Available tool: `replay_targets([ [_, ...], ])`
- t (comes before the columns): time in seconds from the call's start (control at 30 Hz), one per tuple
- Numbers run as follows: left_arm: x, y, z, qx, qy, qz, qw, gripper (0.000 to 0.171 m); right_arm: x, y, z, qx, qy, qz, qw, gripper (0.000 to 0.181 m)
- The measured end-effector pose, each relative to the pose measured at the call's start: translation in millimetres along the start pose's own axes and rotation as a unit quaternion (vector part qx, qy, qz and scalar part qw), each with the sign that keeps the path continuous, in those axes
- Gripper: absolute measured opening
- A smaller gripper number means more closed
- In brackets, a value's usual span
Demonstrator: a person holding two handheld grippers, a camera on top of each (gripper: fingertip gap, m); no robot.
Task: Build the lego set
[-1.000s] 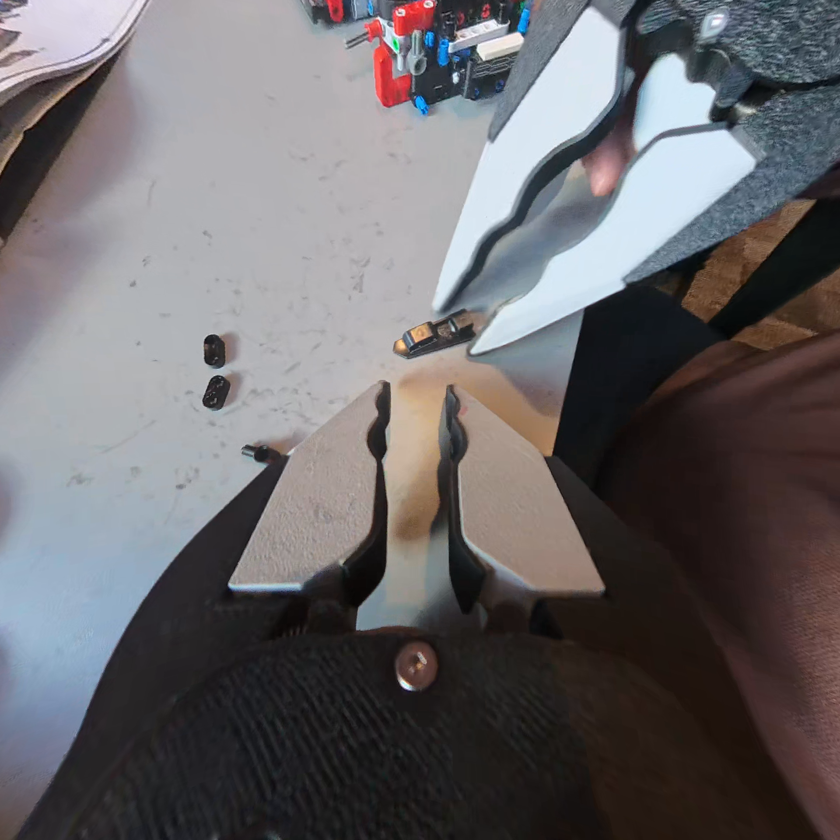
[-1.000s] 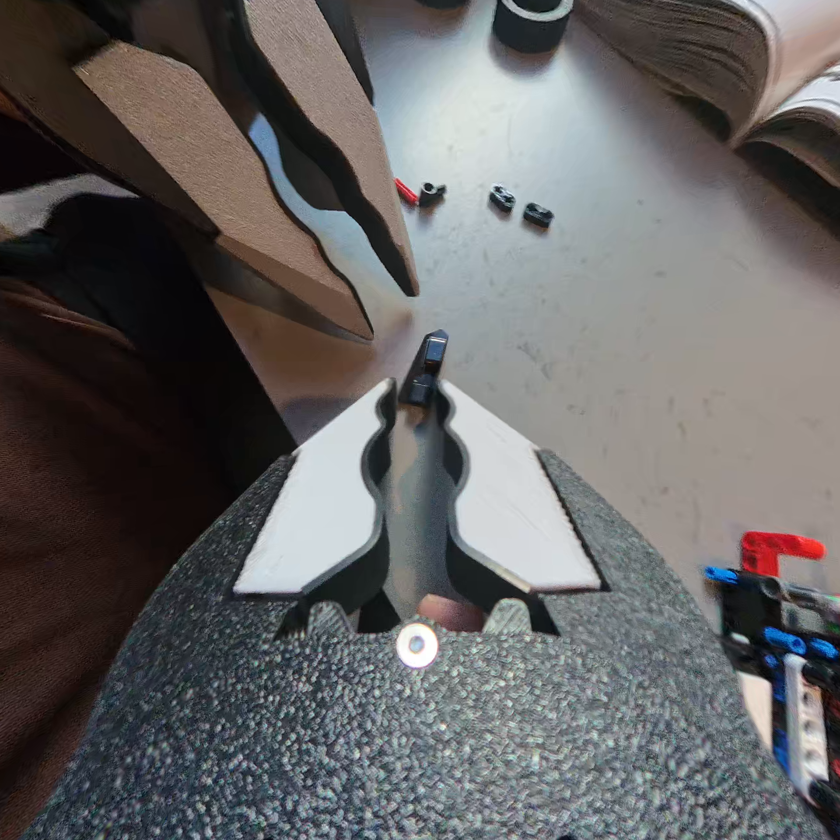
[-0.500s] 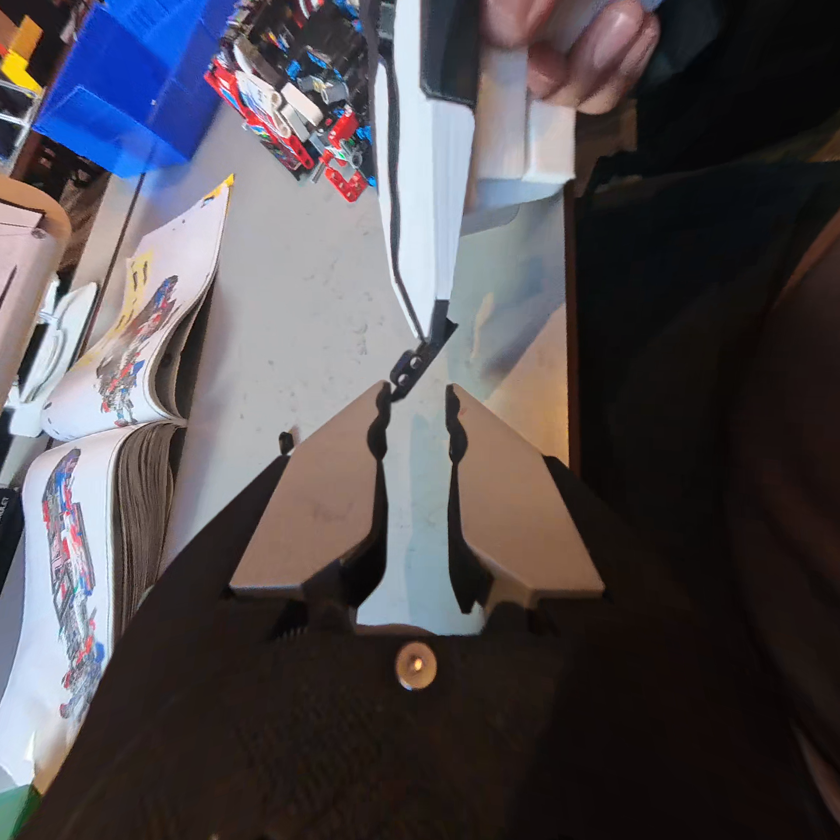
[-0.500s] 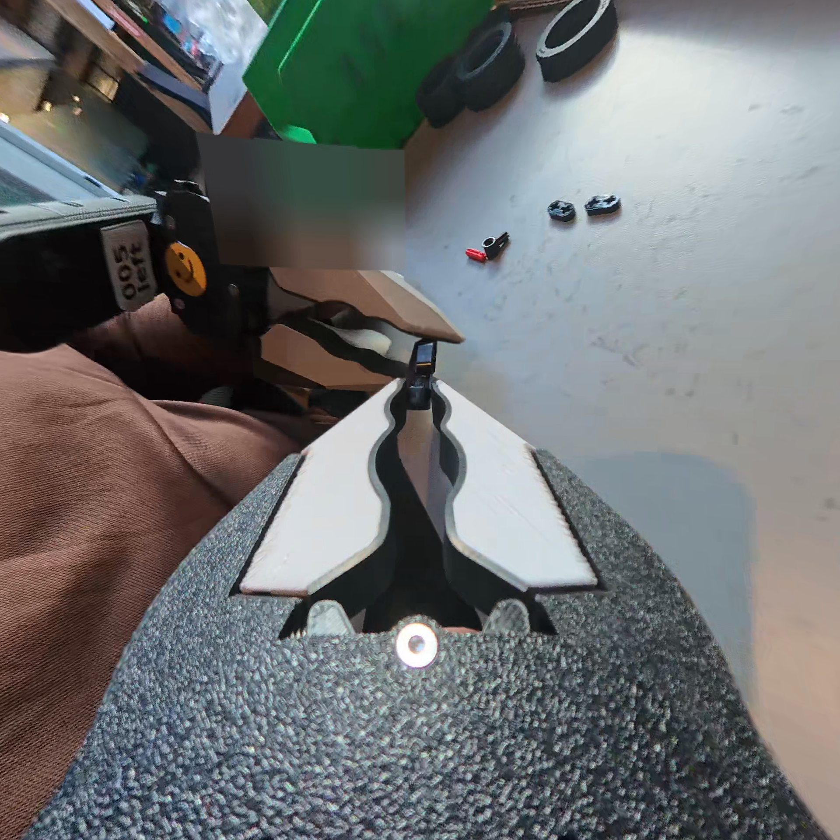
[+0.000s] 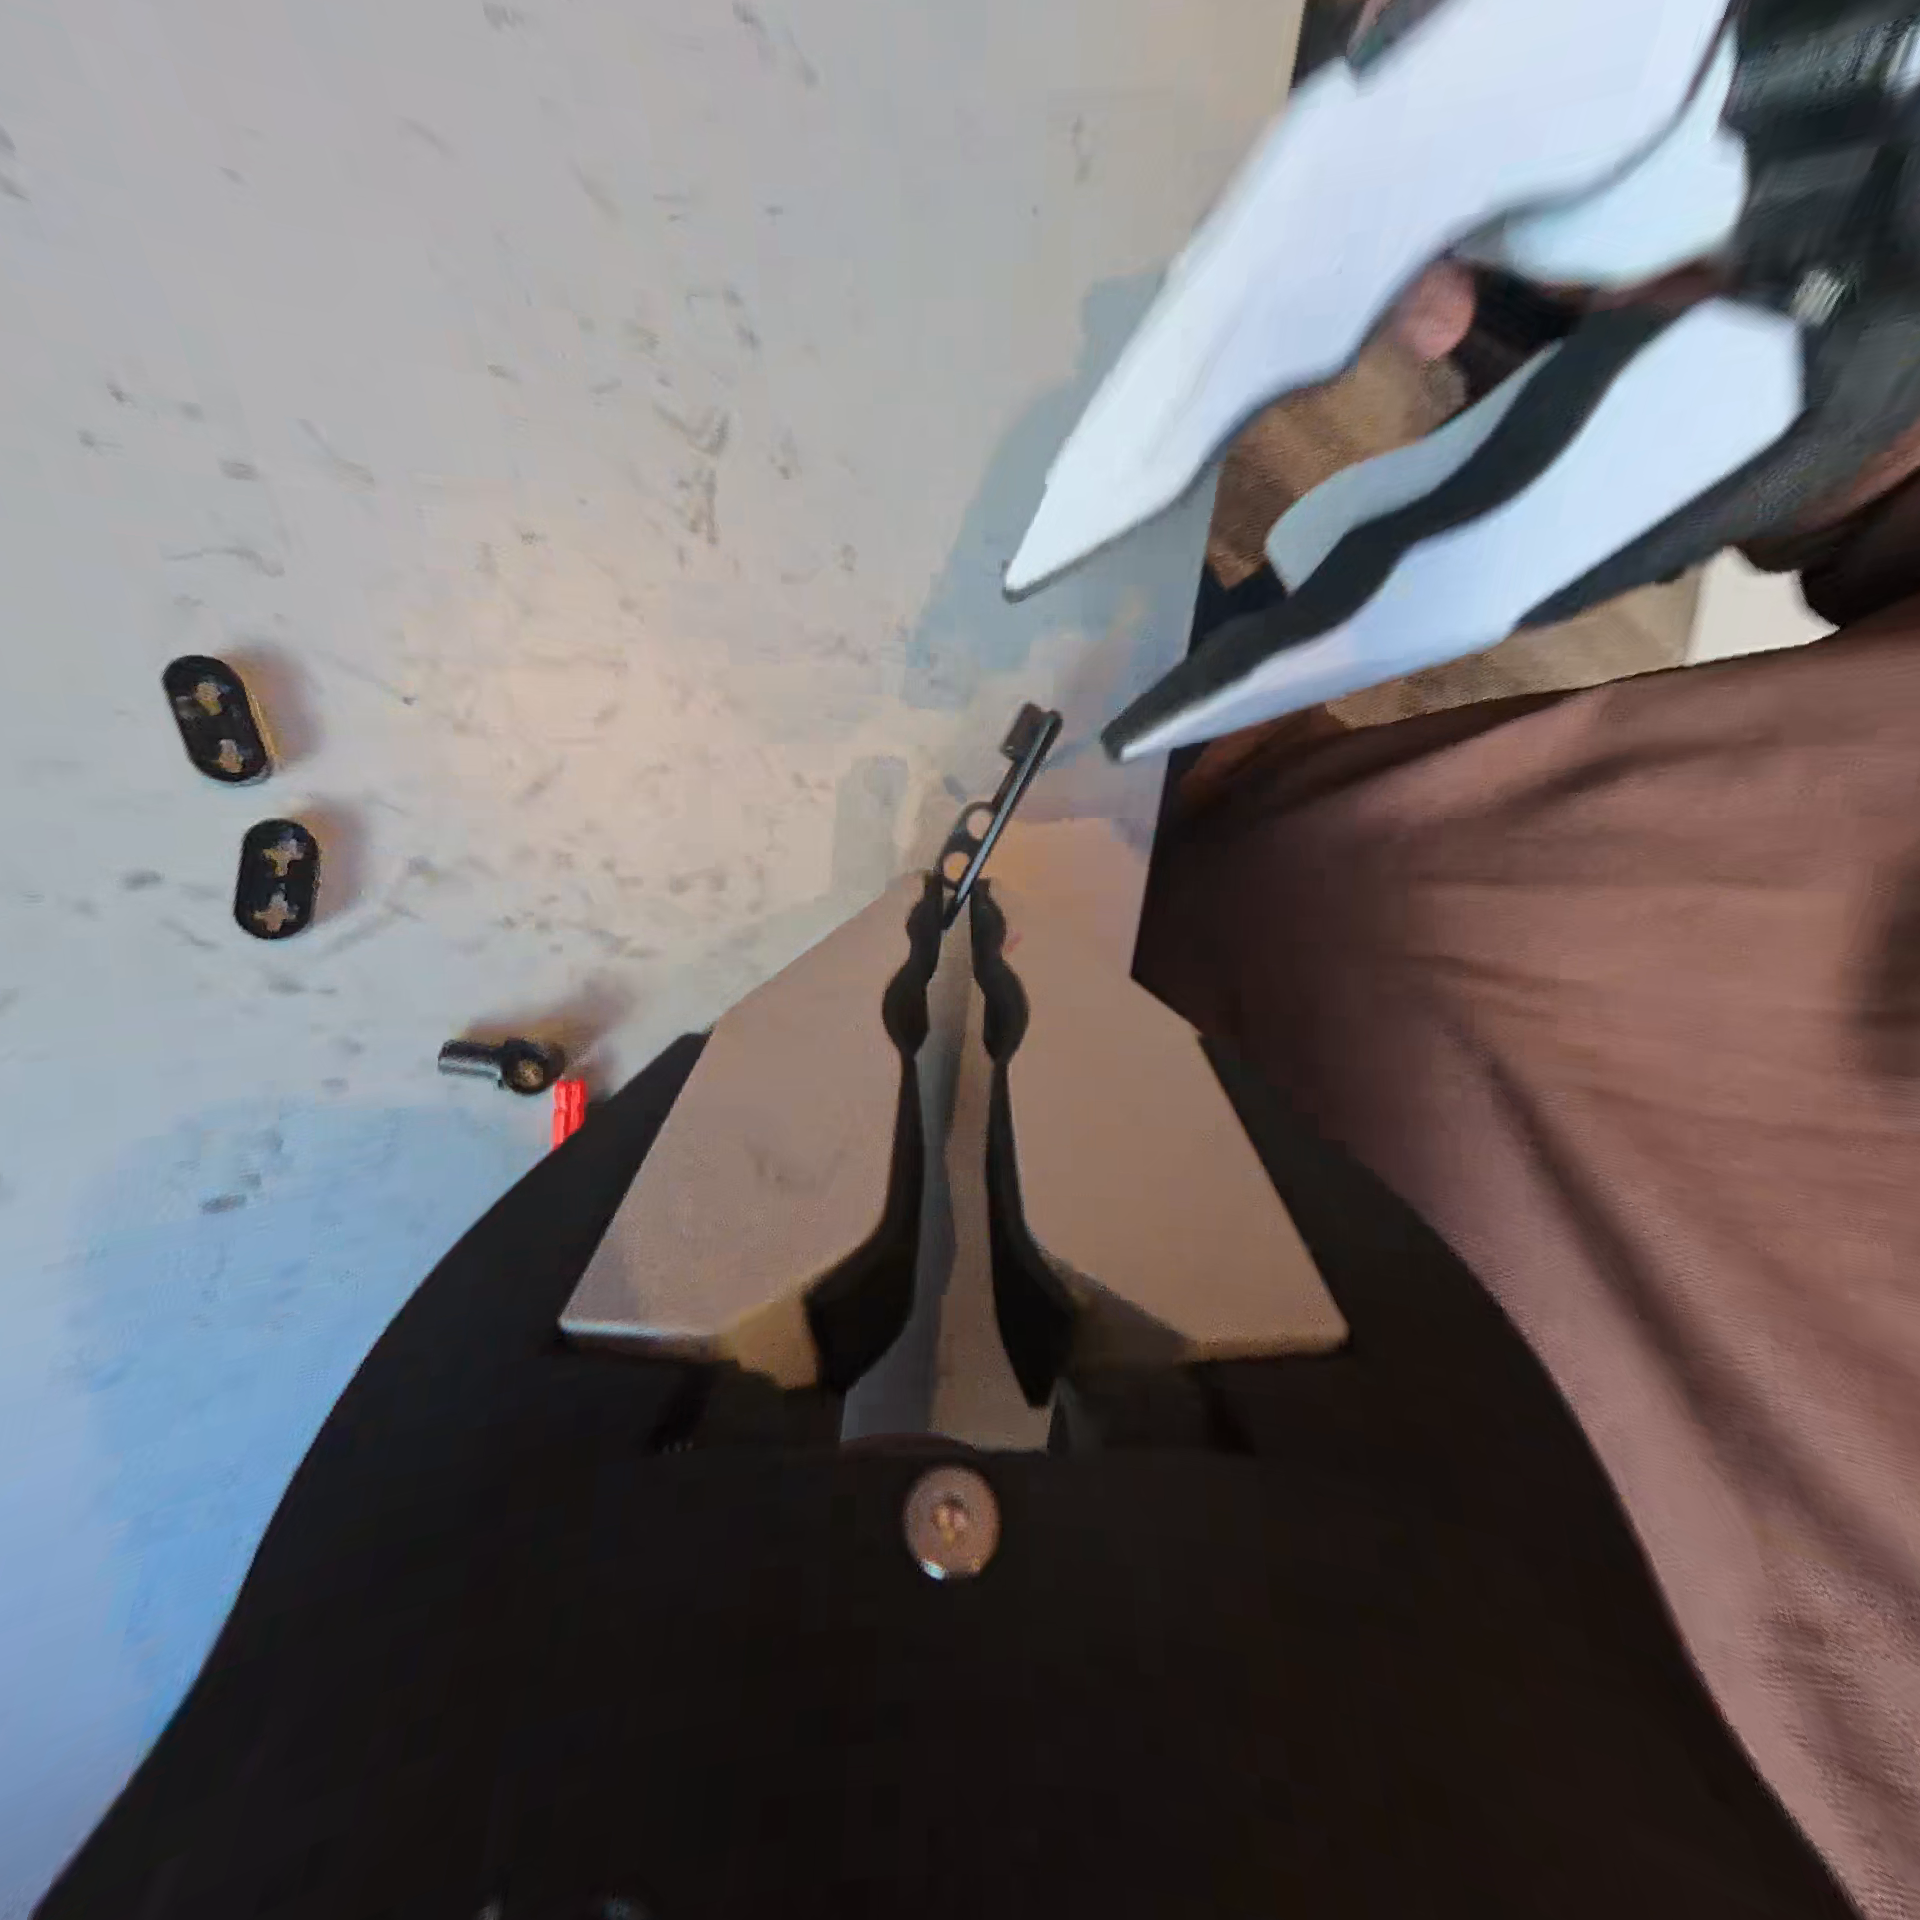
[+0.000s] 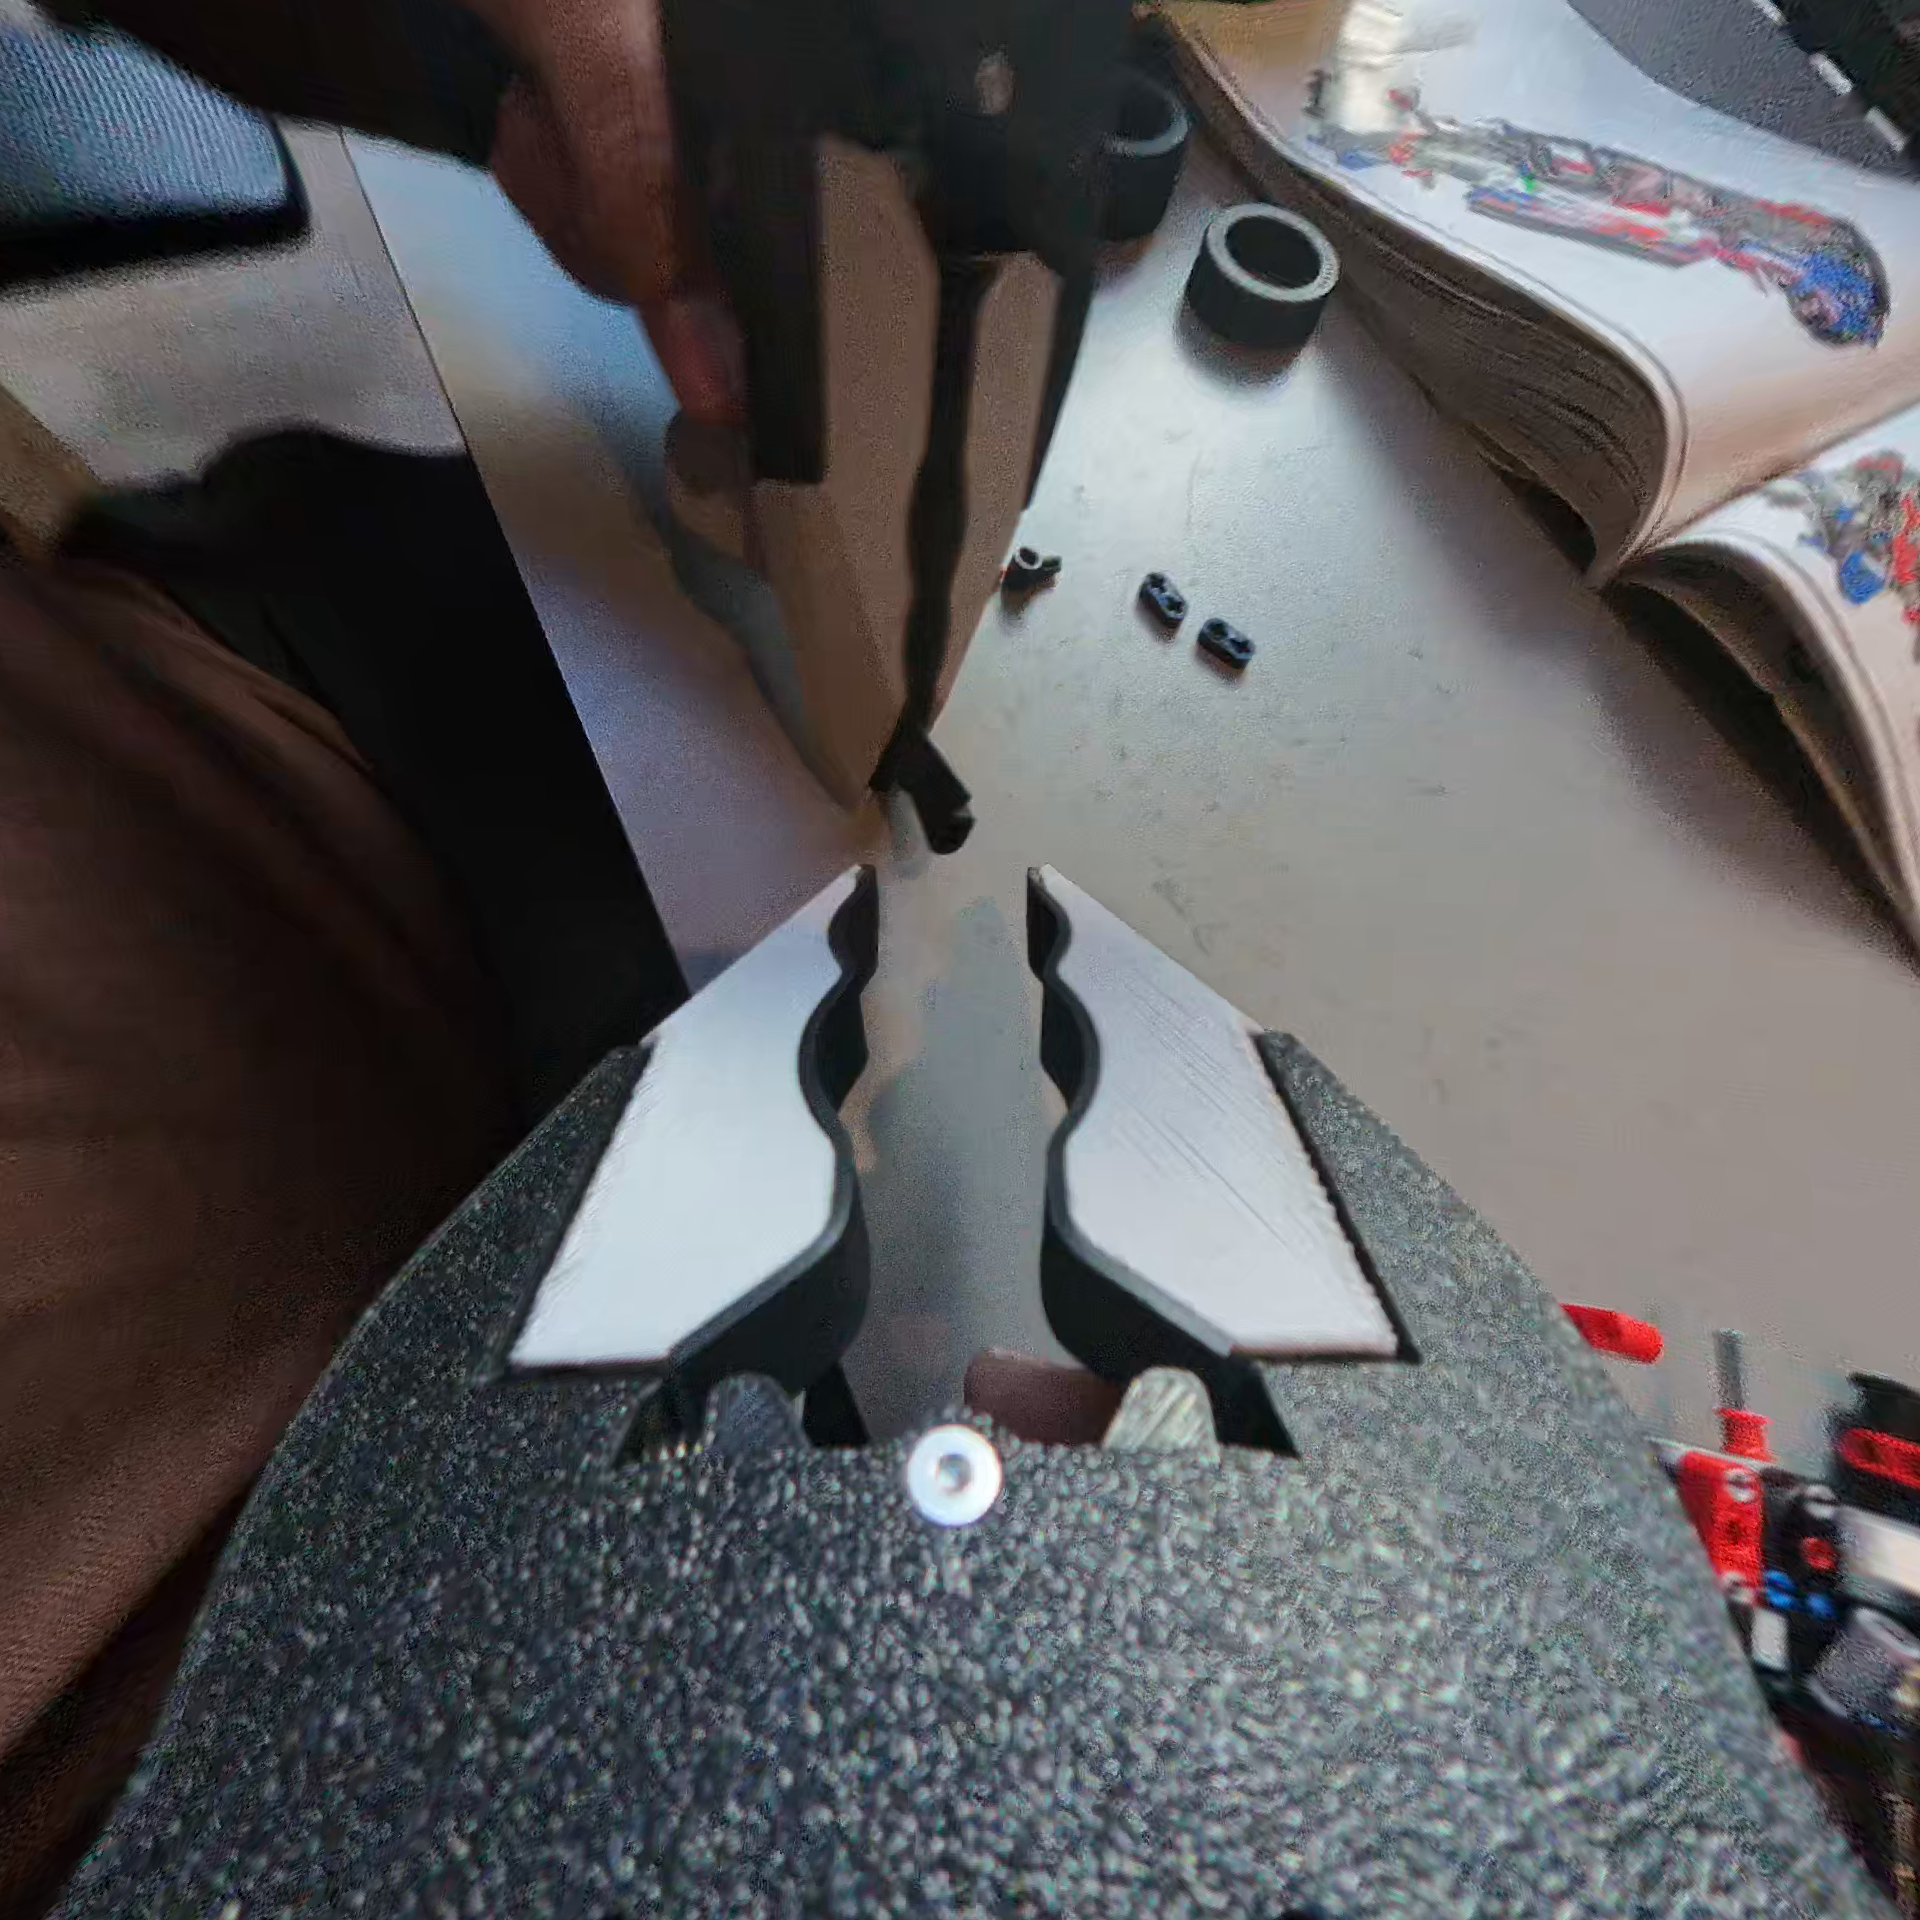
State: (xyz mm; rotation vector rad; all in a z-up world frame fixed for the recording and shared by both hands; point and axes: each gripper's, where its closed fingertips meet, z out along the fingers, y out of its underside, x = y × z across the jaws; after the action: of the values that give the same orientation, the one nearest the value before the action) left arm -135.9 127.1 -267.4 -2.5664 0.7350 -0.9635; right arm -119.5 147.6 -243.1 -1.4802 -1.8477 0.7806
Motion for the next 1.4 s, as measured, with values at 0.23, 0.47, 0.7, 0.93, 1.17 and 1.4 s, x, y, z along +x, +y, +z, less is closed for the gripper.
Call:
replay_targets([
  [0.23,-2.5,-6.4,2.0,-0.011,0.021,-0.02,1.0,0.002,4.3,12.0,16.2,-0.042,0.034,-0.091,0.994,0.034],
  [0.47,-3.1,-8.6,3.3,-0.038,0.026,-0.021,0.999,0.002,8.7,10.0,14.3,-0.019,0.024,-0.114,0.993,0.032],
  [0.7,-1.5,-9.9,5.1,-0.048,0.039,-0.026,0.998,0.002,5.6,2.7,14.6,-0.003,0.031,-0.148,0.988,0.032],
  [0.93,4.8,-6.0,6.7,-0.067,0.075,-0.047,0.994,0.001,5.5,-3.2,13.8,-0.011,0.075,-0.251,0.965,0.019],
  [1.17,-3.5,-11.0,3.3,-0.017,0.001,0.02,1.0,0.004,8.2,1.5,15.1,0.003,0.036,-0.16,0.986,0.015],
  [1.4,-8.7,-17.8,-2.4,0.045,-0.061,0.037,0.996,0.007,11.9,8.1,17.7,-0.003,0.007,-0.083,0.997,0.01],
])
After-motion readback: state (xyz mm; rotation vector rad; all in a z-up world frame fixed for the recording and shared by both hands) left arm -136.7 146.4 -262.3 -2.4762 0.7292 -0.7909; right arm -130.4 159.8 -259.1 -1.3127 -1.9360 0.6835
